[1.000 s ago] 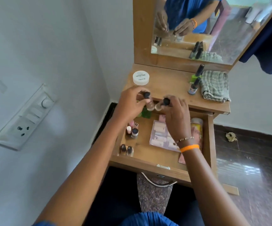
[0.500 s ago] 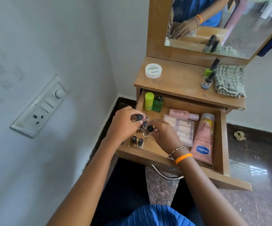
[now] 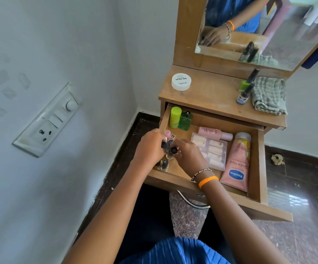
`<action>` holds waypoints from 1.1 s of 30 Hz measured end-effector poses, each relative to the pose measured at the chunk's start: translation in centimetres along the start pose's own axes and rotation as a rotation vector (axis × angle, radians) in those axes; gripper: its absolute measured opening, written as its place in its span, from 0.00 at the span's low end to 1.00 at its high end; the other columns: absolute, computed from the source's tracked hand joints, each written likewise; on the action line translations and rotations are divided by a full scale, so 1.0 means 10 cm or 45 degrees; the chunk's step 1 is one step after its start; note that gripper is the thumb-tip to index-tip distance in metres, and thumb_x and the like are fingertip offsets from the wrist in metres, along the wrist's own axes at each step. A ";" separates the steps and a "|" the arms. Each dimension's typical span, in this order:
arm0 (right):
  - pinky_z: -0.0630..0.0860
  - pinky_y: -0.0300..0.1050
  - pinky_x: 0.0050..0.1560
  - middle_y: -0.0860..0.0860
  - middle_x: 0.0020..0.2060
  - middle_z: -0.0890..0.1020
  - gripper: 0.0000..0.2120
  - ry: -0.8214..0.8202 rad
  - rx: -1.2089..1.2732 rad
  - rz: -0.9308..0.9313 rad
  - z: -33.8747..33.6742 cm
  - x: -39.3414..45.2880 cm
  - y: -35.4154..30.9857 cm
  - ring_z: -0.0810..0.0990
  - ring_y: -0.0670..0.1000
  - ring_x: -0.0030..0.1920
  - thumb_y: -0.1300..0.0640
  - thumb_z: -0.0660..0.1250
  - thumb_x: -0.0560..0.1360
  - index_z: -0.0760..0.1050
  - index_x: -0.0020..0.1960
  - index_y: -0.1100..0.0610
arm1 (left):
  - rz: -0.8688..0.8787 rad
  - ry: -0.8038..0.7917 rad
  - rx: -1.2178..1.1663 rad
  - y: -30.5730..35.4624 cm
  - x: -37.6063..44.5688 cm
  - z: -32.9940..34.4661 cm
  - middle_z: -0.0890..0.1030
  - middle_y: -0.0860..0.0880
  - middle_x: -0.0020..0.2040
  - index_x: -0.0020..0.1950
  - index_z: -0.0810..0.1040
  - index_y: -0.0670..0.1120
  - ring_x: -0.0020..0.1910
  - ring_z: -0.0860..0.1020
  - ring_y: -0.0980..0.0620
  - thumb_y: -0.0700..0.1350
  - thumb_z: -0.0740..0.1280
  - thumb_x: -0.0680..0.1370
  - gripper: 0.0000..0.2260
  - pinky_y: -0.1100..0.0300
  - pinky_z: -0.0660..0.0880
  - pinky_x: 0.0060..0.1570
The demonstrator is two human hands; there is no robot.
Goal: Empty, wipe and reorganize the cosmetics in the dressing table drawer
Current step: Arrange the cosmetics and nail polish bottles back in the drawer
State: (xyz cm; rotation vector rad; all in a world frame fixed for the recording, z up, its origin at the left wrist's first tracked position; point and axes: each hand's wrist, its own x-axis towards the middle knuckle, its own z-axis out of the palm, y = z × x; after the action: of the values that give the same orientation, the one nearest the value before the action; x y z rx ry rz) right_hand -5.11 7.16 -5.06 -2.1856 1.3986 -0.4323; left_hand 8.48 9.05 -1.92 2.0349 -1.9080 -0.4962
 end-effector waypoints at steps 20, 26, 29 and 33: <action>0.74 0.50 0.43 0.62 0.45 0.81 0.14 -0.035 0.131 0.343 0.10 0.12 -0.01 0.79 0.62 0.46 0.63 0.71 0.69 0.69 0.50 0.62 | -0.001 0.066 -0.053 -0.08 -0.01 0.14 0.74 0.47 0.48 0.56 0.80 0.45 0.45 0.75 0.50 0.35 0.70 0.73 0.13 0.60 0.72 0.39; 0.72 0.46 0.40 0.62 0.46 0.81 0.19 -0.047 0.174 0.435 0.14 0.18 0.02 0.80 0.62 0.47 0.63 0.72 0.67 0.67 0.53 0.62 | -0.009 0.102 -0.134 -0.07 -0.01 0.15 0.76 0.47 0.49 0.54 0.81 0.44 0.47 0.77 0.50 0.35 0.70 0.72 0.12 0.58 0.78 0.44; 0.74 0.47 0.41 0.63 0.47 0.81 0.21 -0.036 0.178 0.458 0.14 0.19 0.03 0.80 0.62 0.47 0.64 0.72 0.68 0.64 0.54 0.62 | -0.033 0.082 -0.169 -0.10 0.00 0.16 0.75 0.48 0.48 0.54 0.80 0.44 0.46 0.77 0.51 0.35 0.71 0.72 0.12 0.59 0.77 0.44; 0.75 0.48 0.42 0.62 0.48 0.81 0.22 -0.033 0.167 0.459 0.15 0.18 0.03 0.80 0.63 0.47 0.65 0.71 0.68 0.62 0.56 0.62 | -0.083 0.065 -0.266 -0.13 -0.02 0.13 0.69 0.54 0.43 0.49 0.77 0.45 0.38 0.70 0.57 0.34 0.73 0.69 0.12 0.72 0.65 0.35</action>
State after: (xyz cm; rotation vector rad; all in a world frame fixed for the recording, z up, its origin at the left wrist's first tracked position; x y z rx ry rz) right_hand -3.75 5.77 -6.46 -1.7804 1.6569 -0.3492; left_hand 9.03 9.31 -3.66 1.9595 -1.6886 -0.6247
